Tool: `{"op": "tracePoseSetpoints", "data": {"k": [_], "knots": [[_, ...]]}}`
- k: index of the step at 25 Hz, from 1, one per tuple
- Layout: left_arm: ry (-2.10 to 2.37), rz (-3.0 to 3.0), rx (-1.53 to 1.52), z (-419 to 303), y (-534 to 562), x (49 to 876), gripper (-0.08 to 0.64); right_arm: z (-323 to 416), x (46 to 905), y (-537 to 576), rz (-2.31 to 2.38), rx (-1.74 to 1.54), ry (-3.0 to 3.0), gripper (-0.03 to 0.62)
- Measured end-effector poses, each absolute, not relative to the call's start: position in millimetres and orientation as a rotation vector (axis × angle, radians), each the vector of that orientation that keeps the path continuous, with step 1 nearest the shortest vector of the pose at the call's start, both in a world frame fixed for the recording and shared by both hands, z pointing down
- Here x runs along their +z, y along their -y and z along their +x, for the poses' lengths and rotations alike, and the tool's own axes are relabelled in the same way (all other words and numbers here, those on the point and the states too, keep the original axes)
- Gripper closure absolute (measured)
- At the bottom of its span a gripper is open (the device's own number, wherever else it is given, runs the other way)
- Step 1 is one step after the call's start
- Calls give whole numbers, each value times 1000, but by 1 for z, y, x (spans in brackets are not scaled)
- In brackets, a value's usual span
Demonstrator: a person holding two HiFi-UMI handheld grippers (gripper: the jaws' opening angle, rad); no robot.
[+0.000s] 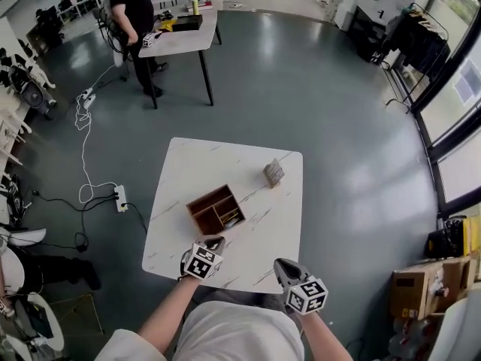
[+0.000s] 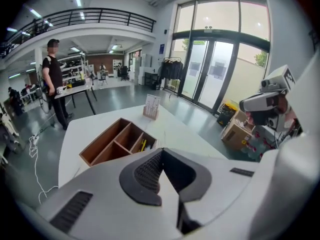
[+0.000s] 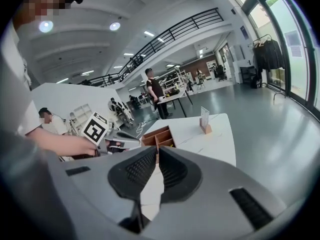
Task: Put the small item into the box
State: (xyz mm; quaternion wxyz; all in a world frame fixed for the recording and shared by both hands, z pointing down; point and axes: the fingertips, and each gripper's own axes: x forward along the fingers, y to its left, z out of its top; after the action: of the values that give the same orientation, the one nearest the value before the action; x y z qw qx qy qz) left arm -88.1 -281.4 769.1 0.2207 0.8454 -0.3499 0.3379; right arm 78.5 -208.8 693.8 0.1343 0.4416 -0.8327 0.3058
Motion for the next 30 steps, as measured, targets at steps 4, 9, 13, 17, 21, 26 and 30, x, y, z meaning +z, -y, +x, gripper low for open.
{"op": "tracePoseSetpoints", "data": {"k": [4,9,13,17,21,26,30], "knots": [[1082,2266,842,-82,255,759,546,94,692,202,1152,847,2458,557],[1217,2167,691,-69,224,745,546,117,686,199,1051,802,2514,557],[1311,2106,604,-64,196,737,546,127,692,186,953,800,2535,557],[1408,2078,550,-61,161,726,546,131,697,166,843,788,2553,557],[1497,2018,468,-61,123,718,546,133,697,153,744,757,2579,557],[1557,1948,397,-63,76,714,546,130,696,146,669,729,2608,557],[1564,1932,341,-64,48,706,546,129,691,144,658,696,2626,557]]}}
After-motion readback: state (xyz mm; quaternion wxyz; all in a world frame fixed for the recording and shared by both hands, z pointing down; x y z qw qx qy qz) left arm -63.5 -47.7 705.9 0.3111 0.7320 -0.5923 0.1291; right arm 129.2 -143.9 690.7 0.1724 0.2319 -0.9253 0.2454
